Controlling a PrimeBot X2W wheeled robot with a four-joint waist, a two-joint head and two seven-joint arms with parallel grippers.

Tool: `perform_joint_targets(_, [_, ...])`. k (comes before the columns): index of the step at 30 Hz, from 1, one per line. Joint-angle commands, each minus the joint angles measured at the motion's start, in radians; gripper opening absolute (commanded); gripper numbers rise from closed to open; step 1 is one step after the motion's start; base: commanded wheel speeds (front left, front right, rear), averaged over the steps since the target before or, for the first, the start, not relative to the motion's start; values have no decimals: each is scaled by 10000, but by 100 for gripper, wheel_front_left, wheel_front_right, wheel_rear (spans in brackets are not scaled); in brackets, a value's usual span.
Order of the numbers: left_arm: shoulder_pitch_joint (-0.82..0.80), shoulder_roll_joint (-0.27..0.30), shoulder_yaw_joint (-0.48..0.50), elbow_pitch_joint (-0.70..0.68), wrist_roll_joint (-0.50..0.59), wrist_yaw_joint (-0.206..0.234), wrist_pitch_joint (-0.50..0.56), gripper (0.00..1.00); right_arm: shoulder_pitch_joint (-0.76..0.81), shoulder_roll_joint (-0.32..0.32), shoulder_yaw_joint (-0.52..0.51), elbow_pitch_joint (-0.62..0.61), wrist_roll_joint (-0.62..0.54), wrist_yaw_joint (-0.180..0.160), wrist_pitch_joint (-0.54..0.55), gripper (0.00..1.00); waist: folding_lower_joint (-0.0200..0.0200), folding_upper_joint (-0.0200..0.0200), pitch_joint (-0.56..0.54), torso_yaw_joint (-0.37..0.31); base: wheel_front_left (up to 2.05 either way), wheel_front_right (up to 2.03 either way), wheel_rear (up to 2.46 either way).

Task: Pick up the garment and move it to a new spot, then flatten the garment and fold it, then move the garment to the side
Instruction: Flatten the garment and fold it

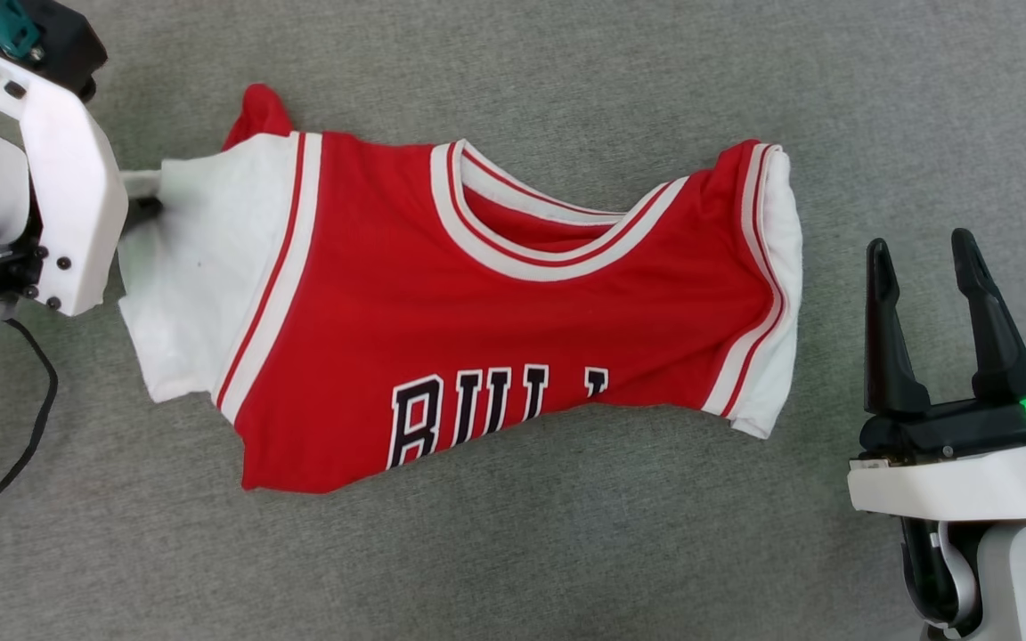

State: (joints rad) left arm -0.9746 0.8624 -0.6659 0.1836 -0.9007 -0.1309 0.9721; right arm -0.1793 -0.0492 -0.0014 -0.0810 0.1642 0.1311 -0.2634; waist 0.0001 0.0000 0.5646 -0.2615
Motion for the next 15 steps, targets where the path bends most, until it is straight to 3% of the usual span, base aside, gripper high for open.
perform_joint_targets(1, [511,-164,-426,382,22,19,-56,0,-35,-21,-50,23,-82,-7,-19,100,-1,0,-42,95,0,0,0])
perform_joint_targets(6, [469,-278,-97,625,-35,22,-1394,0,-64,-21,-128,114,-335,-7,-19,100,-1,0,-511,489,0,0,0])
perform_joint_targets(15, [1483,-1,288,934,-352,83,-3530,0,278,-23,-205,473,-836,-7,-19,100,-1,0,-1877,1455,0,0,0])
